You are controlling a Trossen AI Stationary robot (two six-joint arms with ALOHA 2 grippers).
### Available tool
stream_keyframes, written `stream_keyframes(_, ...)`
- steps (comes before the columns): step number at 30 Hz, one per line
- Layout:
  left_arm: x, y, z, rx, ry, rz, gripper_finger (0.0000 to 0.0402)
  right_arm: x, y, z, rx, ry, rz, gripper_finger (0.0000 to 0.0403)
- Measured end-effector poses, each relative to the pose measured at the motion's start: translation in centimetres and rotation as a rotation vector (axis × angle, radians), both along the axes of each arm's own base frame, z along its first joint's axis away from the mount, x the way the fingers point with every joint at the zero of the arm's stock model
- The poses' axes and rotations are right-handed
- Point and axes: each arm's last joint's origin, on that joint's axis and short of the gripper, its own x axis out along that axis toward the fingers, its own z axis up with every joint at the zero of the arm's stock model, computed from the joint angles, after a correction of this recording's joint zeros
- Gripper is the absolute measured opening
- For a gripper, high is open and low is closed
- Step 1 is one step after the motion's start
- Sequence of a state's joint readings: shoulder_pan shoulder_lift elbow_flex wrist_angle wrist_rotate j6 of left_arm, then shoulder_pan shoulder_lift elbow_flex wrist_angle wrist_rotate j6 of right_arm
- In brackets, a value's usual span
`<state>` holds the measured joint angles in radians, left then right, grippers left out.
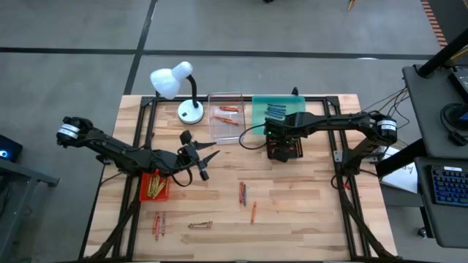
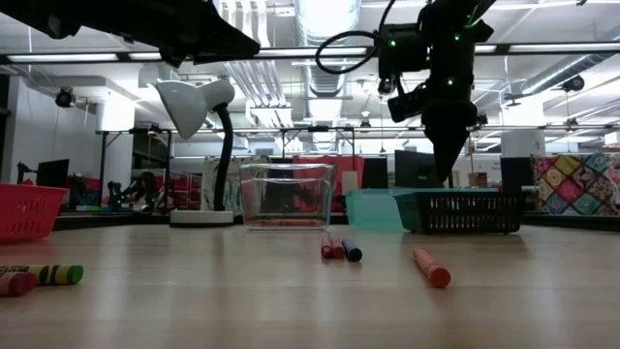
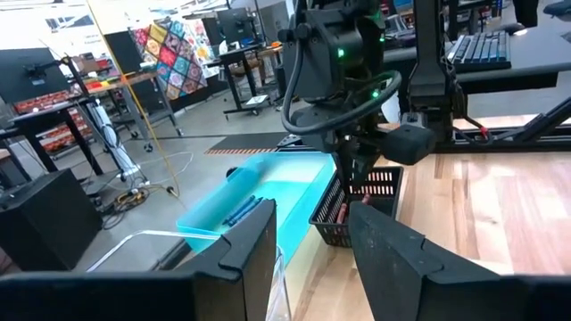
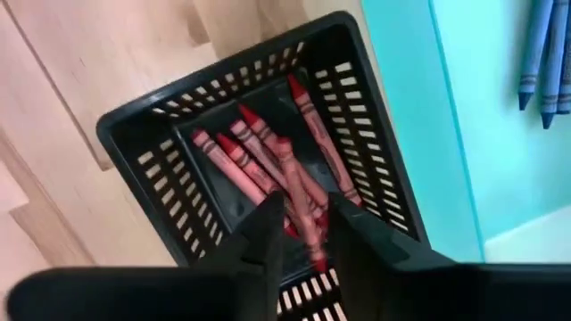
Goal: Sort crayons
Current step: Put the red crayon into the black bin
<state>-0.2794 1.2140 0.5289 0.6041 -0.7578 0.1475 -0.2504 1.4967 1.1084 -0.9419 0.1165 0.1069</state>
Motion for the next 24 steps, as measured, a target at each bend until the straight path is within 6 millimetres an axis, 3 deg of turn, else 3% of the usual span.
stream_keyframes(11, 0.0, 0.0, 0.0, -0.067, -0.035, 0.001, 0.0127, 2.1, -0.5, 1.5, -0.052, -0.215, -0.005, 0.0107)
stream_keyframes(17, 0.1, -0.4, -0.5, -0.264, -0.059, -0.127, 0.0127, 3.2, -0.5, 2.1, -0.08, -0.348, -0.004, 0.0095)
stream_keyframes(24, 0.1, -0.6, -1.1, -0.559, -0.105, -0.136, 0.0127, 5.3, -0.7, 3.6, -0.148, -0.602, 0.02, 0.008)
